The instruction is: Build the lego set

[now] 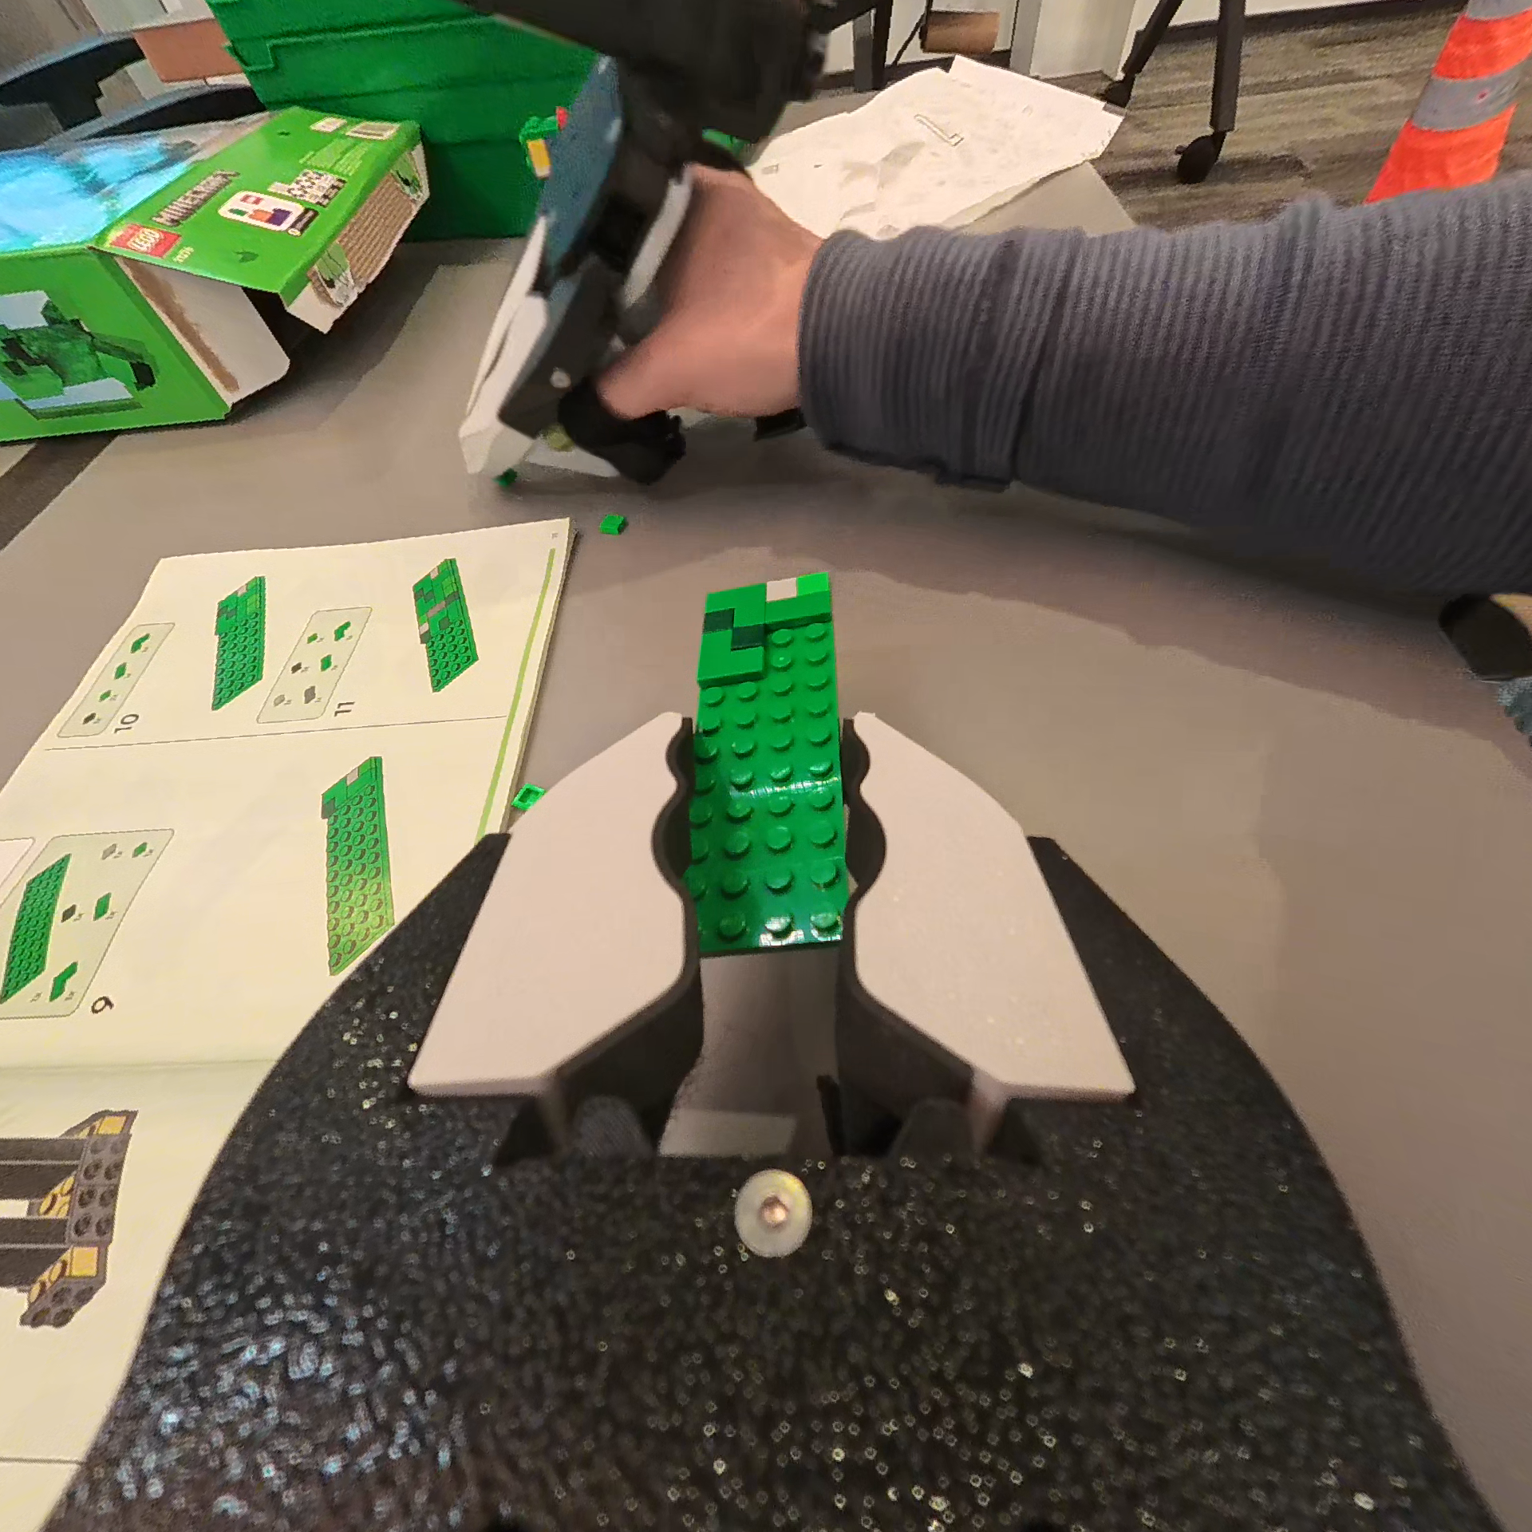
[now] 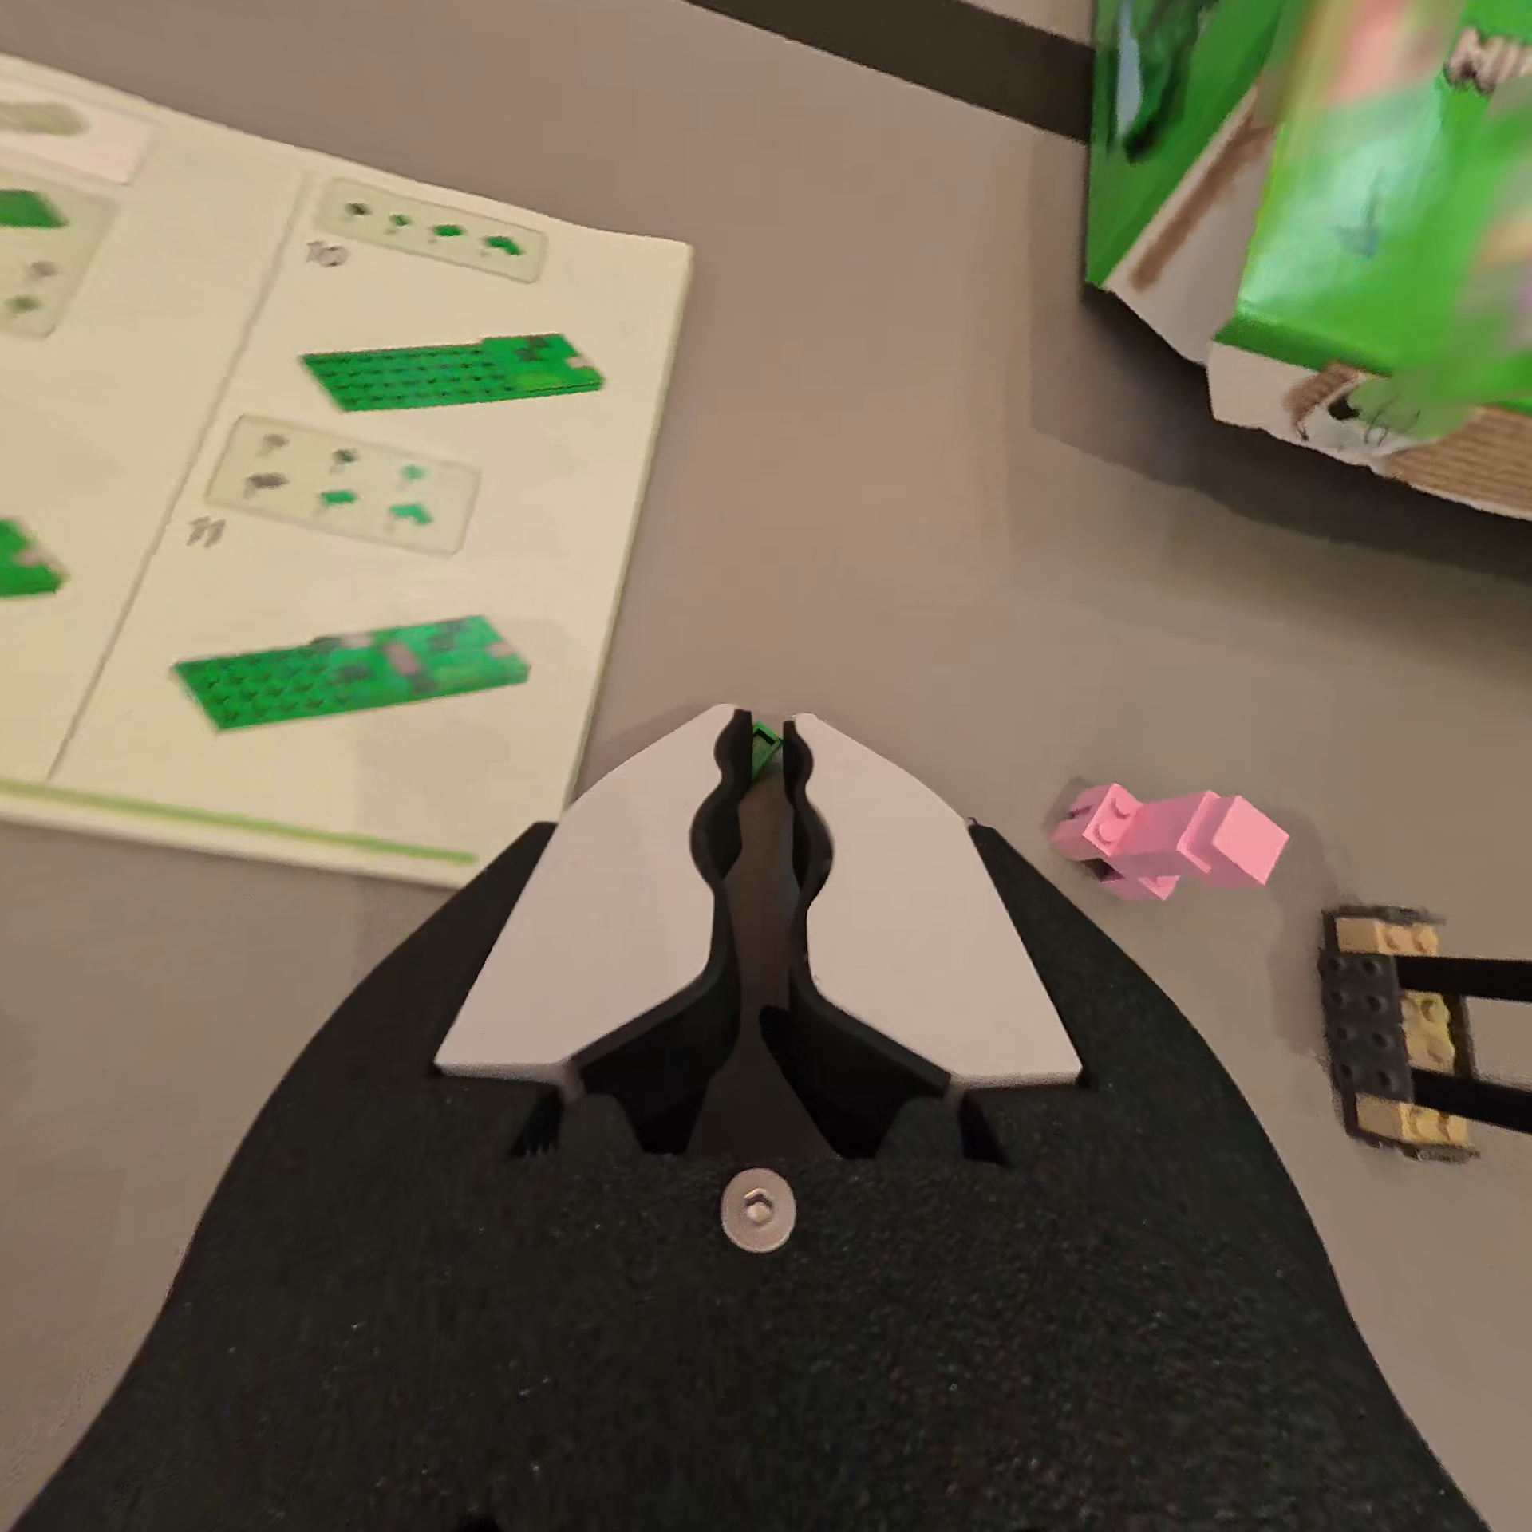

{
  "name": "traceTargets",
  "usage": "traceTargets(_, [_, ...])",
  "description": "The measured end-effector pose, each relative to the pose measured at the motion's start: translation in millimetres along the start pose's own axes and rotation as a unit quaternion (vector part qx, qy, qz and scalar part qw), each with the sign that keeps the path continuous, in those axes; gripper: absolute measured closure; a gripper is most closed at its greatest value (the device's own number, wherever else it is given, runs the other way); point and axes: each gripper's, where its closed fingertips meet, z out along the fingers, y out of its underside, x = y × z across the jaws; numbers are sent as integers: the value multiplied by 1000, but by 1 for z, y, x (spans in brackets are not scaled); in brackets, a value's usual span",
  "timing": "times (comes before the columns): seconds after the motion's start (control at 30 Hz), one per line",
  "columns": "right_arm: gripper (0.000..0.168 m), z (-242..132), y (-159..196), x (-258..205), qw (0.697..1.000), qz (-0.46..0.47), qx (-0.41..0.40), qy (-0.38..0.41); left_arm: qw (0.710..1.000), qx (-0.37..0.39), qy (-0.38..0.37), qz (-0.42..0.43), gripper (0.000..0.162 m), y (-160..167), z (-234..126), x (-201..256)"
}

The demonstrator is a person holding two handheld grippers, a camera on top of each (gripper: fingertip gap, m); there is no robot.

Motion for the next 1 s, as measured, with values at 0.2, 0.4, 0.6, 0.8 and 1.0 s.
traceTargets(0.2, [162, -50, -1, -41, 975, -25, 125, -184, 1000, 1, 0, -3, 129, 0, 0, 0])
traceTargets(0.4, [162, -95, 0, -75, 926, 6, 190, -326, 1000, -15, 7, -4, 129, 3, 3, 1])
traceTargets(0.6, [162, -110, -6, -104, 897, 2, 212, -388, 995, -93, 15, 15, 129, 23, 13, 6])
traceTargets(0.8, [168, -118, -18, -127, 873, 1, 239, -425, 990, -141, 0, 13, 125, 37, 17, 2])
traceTargets(1.0, [168, -107, -16, -138, 889, -19, 210, -406, 996, -79, -30, -29, 94, 23, 7, -19])
